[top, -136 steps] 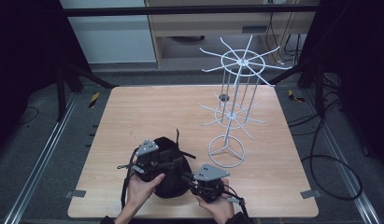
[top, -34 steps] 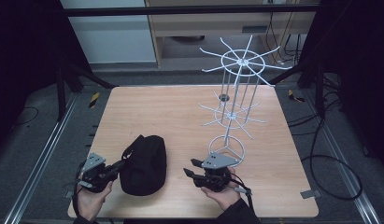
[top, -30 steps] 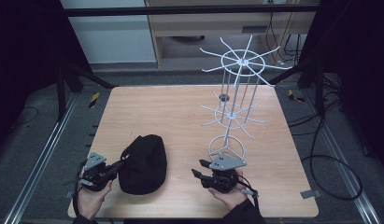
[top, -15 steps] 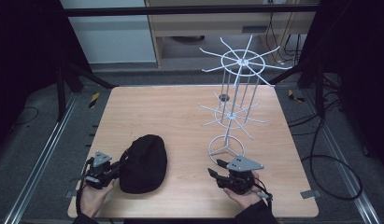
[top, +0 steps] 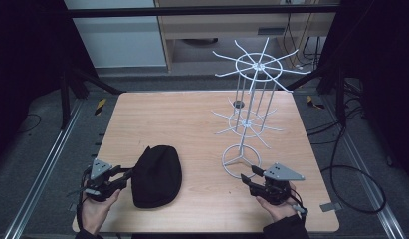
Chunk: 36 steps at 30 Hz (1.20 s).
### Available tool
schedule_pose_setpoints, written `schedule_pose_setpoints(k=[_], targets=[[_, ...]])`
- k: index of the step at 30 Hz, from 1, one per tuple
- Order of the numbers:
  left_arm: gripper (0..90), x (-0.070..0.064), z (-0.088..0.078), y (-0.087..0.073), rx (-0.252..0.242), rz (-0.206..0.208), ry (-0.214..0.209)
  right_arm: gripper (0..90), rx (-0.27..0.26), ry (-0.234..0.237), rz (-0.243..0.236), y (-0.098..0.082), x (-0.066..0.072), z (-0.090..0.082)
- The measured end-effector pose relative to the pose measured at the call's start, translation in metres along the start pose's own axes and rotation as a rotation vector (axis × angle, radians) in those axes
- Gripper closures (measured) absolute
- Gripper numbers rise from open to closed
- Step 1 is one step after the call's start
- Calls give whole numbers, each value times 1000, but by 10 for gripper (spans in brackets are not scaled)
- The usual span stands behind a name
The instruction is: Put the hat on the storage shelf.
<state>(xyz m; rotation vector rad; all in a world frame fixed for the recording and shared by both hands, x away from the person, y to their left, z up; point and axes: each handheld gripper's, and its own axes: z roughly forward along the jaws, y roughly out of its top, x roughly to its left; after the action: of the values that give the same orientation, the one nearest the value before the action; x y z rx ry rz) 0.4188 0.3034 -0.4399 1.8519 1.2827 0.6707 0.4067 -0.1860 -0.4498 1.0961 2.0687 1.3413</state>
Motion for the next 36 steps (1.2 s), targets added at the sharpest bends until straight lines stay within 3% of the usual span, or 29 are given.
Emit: schedule_pose_setpoints(k=[6, 15, 18, 24, 30, 36], targets=[[490, -9, -16, 17, -62, -4, -25, 487, 0, -47, 32, -5, -16, -11], [447, -28, -21, 40, -53, 16, -100, 471, 20, -121, 51, -13, -36, -20], [442, -39, -16, 49, -30, 53, -106, 468, 25, -129, 61, -15, -38, -21], [430, -52, 2, 54, 42, 85, -98, 459, 46, -141, 65, -19, -46, -23], [441, -54, 25, 48, 139, 114, -77, 453, 66, -144, 65, -21, -48, -23], [474, -50, 38, 40, 196, 102, -84, 447, 82, -145, 60, -22, -49, -20]])
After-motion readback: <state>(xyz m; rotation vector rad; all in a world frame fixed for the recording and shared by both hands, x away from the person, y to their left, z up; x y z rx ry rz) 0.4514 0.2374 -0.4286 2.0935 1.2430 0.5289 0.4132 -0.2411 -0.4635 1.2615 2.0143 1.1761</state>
